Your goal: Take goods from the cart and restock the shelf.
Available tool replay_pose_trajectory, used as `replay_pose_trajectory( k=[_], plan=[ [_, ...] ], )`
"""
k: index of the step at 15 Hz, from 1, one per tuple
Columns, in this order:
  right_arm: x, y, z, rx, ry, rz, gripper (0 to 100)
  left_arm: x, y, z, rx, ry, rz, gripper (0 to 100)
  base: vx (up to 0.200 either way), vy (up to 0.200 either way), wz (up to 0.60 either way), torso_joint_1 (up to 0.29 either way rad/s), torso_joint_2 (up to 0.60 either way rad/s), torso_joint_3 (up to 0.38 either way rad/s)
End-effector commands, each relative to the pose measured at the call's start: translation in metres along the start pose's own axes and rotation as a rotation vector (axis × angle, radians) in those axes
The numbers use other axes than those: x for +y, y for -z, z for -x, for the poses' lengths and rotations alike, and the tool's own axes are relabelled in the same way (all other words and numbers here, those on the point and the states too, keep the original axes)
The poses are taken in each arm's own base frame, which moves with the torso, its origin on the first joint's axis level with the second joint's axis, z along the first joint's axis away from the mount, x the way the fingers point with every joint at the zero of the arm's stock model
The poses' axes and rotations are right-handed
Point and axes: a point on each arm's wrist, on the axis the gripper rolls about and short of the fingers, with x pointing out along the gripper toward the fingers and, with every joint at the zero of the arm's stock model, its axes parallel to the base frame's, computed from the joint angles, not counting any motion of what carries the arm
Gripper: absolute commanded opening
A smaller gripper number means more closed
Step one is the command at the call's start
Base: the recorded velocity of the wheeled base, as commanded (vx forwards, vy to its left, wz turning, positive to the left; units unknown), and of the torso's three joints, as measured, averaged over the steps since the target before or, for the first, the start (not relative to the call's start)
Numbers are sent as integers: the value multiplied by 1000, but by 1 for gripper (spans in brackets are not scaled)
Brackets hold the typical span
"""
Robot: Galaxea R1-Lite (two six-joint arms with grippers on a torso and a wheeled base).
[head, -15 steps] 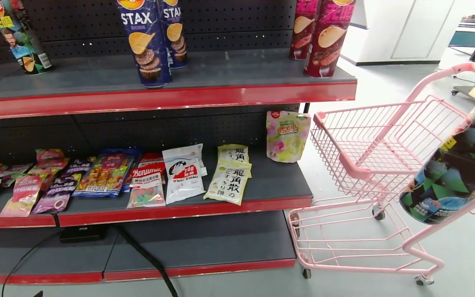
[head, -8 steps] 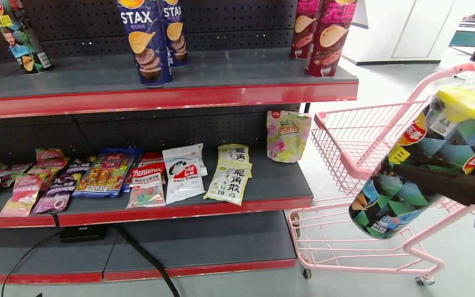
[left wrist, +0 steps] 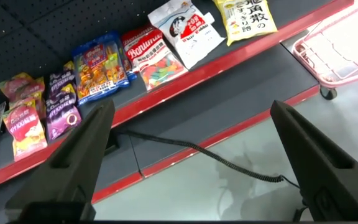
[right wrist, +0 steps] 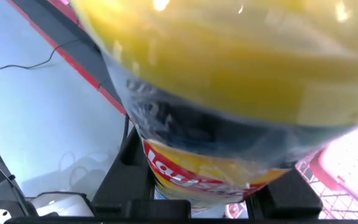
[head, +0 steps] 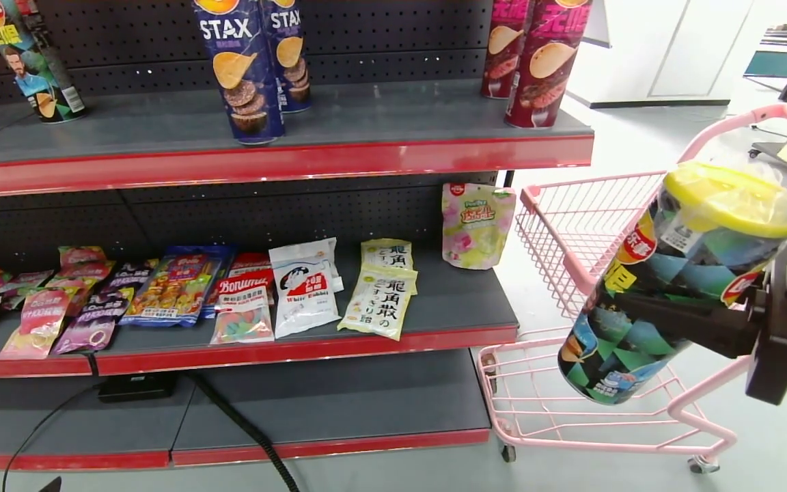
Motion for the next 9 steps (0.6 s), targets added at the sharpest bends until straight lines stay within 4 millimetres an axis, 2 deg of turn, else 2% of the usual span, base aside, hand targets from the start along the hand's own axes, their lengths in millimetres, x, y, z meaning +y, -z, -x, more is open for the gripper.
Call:
replay_pose_trajectory(
  k=[1, 6, 9],
  plan=[
    [2, 7, 0, 18, 2, -1, 0, 0, 0, -1, 5, 1, -3, 100, 0, 0, 0, 0, 0, 0],
    [3, 7, 2, 15, 0, 0, 0, 0, 0, -1, 7, 4, -7, 100, 0, 0, 0, 7, -18, -15],
    [5, 5, 3, 5, -12, 5, 0, -1, 2, -2, 15, 6, -25, 100, 0, 0, 0, 77, -356, -273]
  ],
)
